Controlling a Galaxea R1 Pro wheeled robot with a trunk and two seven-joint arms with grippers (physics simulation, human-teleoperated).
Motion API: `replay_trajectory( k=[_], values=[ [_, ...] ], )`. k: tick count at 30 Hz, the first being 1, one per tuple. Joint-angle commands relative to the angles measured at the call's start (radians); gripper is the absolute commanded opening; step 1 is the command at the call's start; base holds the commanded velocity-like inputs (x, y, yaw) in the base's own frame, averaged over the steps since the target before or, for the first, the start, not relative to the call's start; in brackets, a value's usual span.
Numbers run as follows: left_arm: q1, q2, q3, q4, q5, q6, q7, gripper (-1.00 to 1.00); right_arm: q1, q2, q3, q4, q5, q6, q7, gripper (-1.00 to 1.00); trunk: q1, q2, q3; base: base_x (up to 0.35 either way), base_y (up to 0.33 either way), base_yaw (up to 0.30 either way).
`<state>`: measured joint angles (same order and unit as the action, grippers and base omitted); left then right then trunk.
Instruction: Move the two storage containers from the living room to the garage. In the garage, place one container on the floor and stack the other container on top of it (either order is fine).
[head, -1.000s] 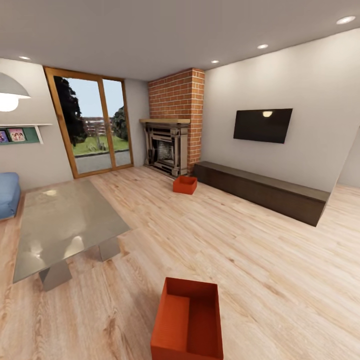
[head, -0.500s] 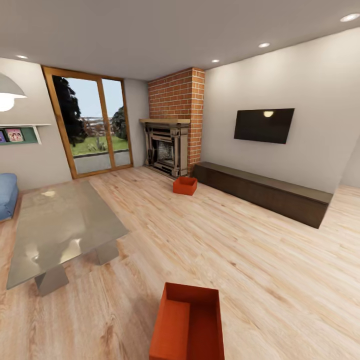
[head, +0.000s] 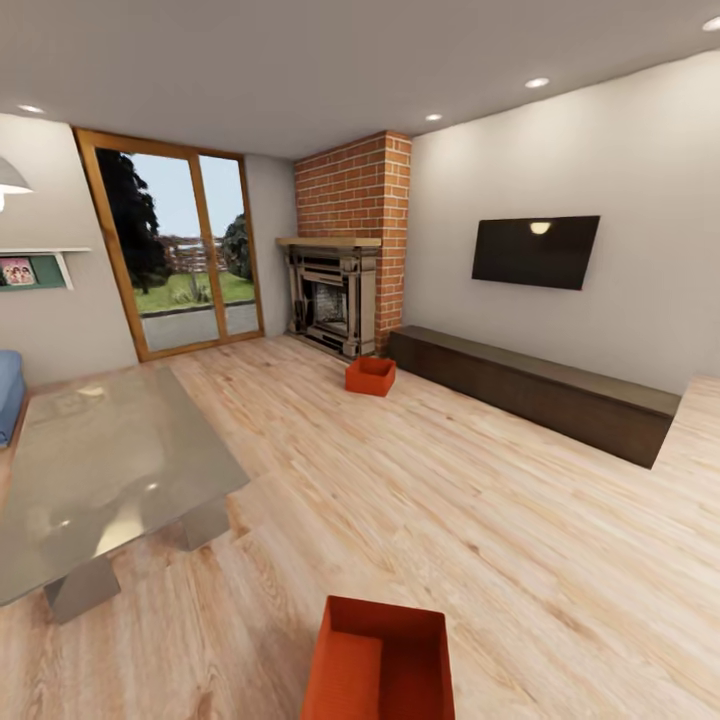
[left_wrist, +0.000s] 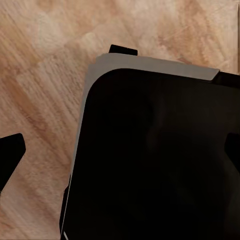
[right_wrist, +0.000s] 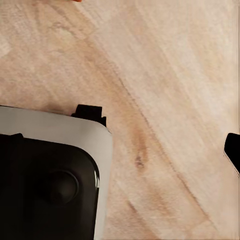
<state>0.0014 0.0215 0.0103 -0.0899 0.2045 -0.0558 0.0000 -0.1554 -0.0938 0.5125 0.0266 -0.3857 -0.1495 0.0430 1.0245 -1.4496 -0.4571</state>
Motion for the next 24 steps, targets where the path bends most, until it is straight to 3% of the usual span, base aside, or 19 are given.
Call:
replay_trajectory(
  k=[1,10,17,24],
  values=[
    [0.0,0.0,0.0,-0.001,0.006,-0.001,0.0,1.0,-0.001,0.0,0.008,0.003,-0.011,-0.005,0.005,1.0,0.001,0.0,-0.001,0.306,0.0,0.0],
    [0.0,0.0,0.0,-0.002,0.006,-0.002,0.0,1.0,-0.001,-0.001,0.006,0.003,-0.012,-0.005,0.005,1.0,0.001,0.0,-0.001,0.265,0.0,0.0],
    [0.0,0.0,0.0,-0.002,0.006,-0.002,0.0,1.0,-0.001,0.001,0.003,0.003,-0.016,-0.004,0.005,1.0,0.001,0.0,-0.001,0.061,0.0,-0.032],
    [0.0,0.0,0.0,-0.003,0.006,-0.003,0.0,1.0,-0.001,0.002,0.001,0.003,-0.017,-0.003,0.005,1.0,0.001,0.0,-0.001,0.006,0.0,-0.201]
  ],
)
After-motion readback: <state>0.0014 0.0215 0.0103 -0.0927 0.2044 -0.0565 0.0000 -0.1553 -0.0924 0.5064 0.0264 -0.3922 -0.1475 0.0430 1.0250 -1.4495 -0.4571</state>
